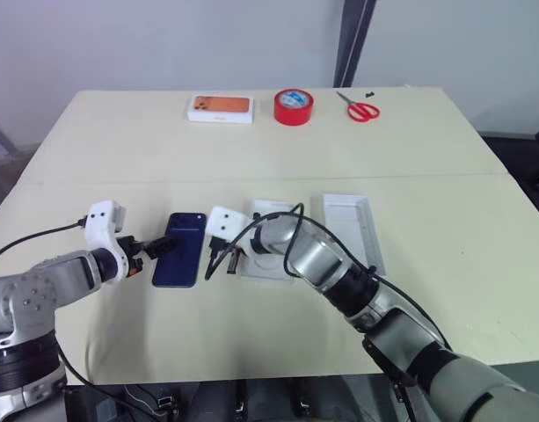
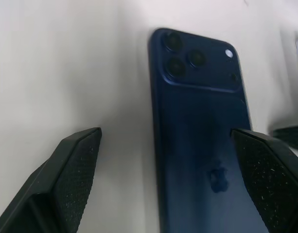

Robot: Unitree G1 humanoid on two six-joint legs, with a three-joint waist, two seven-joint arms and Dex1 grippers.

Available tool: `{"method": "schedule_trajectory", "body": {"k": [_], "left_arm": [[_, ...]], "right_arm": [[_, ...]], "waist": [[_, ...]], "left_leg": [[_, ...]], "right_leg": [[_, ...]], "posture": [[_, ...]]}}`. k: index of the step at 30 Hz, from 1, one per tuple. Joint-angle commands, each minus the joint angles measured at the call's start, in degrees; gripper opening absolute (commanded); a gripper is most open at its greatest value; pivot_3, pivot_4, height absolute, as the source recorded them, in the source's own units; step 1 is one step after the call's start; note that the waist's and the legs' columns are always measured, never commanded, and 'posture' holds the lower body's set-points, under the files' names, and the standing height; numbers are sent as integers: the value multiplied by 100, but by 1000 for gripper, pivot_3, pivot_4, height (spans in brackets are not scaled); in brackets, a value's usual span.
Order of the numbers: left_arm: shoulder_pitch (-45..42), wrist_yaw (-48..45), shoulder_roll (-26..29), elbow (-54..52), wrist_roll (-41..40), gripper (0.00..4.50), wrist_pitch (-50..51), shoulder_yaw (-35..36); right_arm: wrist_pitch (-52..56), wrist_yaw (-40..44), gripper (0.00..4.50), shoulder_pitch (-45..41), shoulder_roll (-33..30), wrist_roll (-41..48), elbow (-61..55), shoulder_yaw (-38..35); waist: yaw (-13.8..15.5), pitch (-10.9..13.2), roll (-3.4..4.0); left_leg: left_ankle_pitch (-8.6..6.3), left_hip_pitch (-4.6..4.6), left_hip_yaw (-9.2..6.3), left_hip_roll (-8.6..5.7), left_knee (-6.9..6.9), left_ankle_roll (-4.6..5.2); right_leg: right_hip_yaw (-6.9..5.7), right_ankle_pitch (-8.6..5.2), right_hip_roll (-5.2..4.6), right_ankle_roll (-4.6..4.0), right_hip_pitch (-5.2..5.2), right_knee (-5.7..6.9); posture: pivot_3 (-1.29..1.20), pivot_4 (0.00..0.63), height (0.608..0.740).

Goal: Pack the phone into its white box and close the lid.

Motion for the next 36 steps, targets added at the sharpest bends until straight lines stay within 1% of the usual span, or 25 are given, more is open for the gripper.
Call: {"method": "schedule_trajectory", "body": {"k": [1, 3, 10, 13, 16, 19, 27, 30, 36], "left_arm": [[-14, -93, -201, -9, -235, 4467, 712, -44], [5, -116, -181, 19, -347, 4467, 922, -117], [90, 154, -643, -82, -991, 4467, 955, 92], [110, 333, -816, -18, -1348, 4467, 955, 255], [65, 547, -874, 136, -1674, 4467, 955, 503], [-18, 757, -860, 303, -1946, 4467, 955, 672], [-132, 1296, -922, 573, -2746, 4467, 955, 822], [-119, 1557, -916, 638, -2922, 4467, 945, 847], [-11, 2013, -702, 790, -3295, 4467, 682, 894]], "right_arm": [[-153, 179, 6, -66, 87, -120, -78, 192], [-163, 207, 6, -35, 134, -155, -88, 217], [-244, 233, 6, 23, 316, -188, -85, 184], [-264, 238, 6, 17, 343, -206, -82, 153], [-256, 261, 6, 19, 335, -219, -99, 113], [-256, 282, 6, 33, 320, -238, -109, 85], [-257, 277, 6, 56, 321, -260, -114, 73], [-261, 277, 6, 62, 316, -264, -118, 69], [-255, 276, 6, 74, 279, -271, -169, 51]], "waist": [[5, -1, 0], [0, -4, 3], [20, -9, 7], [20, -10, 8], [20, -10, 8], [22, -10, 8], [10, -10, 7], [4, -9, 7], [-3, -9, 6]], "left_leg": [[0, 2, 0, 0, 0, 0], [0, 3, 0, 0, 0, -1], [0, 10, -1, -1, 0, -2], [0, 13, -3, -3, -1, -2], [0, 13, -4, -3, -1, -2], [0, 13, -4, -3, 0, -2], [0, 12, -4, -3, -1, -2], [0, 12, -4, -3, -1, -2], [0, 12, -4, -3, -1, -3]], "right_leg": [[0, 0, 0, 0, 2, 0], [0, 0, 0, 0, 2, 1], [0, 0, -3, 0, 12, 0], [0, 0, -4, 0, 14, 0], [-1, 0, -5, 0, 14, 0], [-1, 0, -5, 0, 14, 0], [-1, 0, -5, 0, 13, 0], [-1, 0, -5, 0, 12, 0], [-1, 0, -5, 0, 11, 0]], "posture": [[0, 150, 719], [0, 150, 719], [0, 150, 719], [0, 150, 719], [0, 150, 719], [0, 150, 719], [0, 150, 719], [0, 150, 719], [0, 150, 719]]}}
